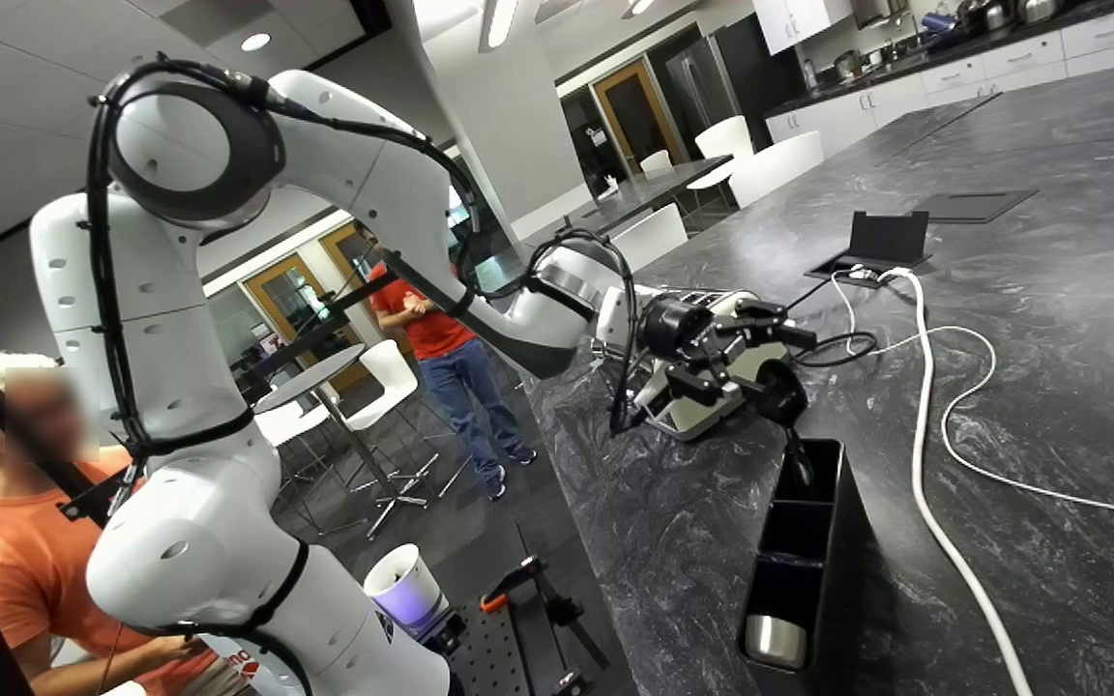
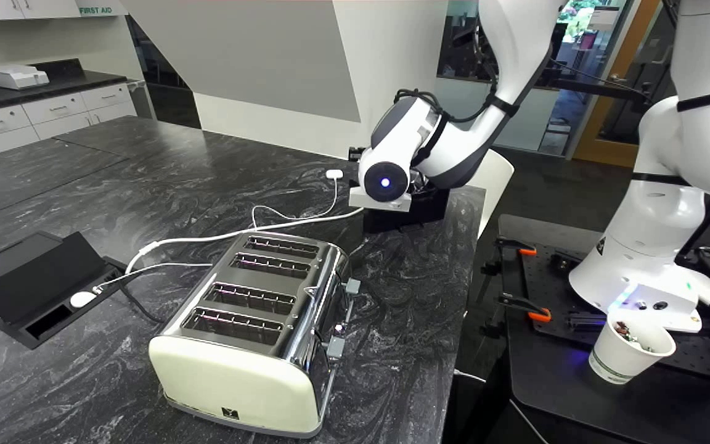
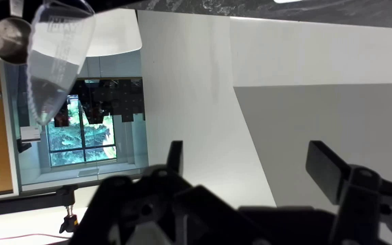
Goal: Put the cake slicer and the spoon in the black basket respectively then move the basket slightly away from you
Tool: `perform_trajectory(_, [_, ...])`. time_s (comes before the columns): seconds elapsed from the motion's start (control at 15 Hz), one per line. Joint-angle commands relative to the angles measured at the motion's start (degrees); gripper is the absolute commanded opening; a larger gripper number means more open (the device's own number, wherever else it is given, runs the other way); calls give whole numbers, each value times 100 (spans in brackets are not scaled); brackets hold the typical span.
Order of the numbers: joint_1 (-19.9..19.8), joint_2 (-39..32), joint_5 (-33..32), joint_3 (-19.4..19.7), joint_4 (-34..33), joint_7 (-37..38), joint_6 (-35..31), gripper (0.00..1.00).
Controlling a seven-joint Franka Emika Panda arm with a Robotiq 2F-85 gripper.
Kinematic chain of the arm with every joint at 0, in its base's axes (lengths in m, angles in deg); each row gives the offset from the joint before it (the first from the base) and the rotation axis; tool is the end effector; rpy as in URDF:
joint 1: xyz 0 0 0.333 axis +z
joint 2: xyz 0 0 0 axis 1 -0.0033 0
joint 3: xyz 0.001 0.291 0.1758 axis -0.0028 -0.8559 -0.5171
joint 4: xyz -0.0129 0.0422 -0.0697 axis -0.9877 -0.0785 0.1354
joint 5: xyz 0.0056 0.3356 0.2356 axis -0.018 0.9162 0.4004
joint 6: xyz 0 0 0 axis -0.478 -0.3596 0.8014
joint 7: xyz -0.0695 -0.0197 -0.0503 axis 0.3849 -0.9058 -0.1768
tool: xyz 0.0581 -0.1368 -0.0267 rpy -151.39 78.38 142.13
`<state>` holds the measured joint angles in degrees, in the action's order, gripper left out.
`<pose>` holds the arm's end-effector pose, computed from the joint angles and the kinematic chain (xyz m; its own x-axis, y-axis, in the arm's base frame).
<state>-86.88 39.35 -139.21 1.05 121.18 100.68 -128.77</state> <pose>0.5437 -0.0208 0.2159 0.0295 -0.2812 0.9592 -0.9669 -0.2514 -0.0439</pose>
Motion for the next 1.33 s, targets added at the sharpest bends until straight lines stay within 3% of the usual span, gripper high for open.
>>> perform_trajectory(0.0, [-41, 1407, 310, -46, 903, -7, -500, 100])
perform_trajectory(0.33, [-223, 2982, 242, 407, 2025, -884, -2719, 100])
perform_trajectory(0.6, [-343, 4152, 331, 1144, 2755, -2632, -4265, 100])
perform_trajectory(0.73, [-423, 4368, 360, 1533, 2933, -3526, -4877, 100])
perform_trajectory(0.87, [-458, 4363, 556, 1696, 3044, -4430, -4970, 100])
perform_trajectory(0.93, [-476, 4536, 912, 1530, 3092, -4886, -4323, 100])
perform_trajectory(1.0, [-419, 4275, 525, 1665, 2927, -4196, -4710, 100])
perform_trajectory(1.27, [-436, 4371, 785, 1603, 2997, -4703, -4478, 100])
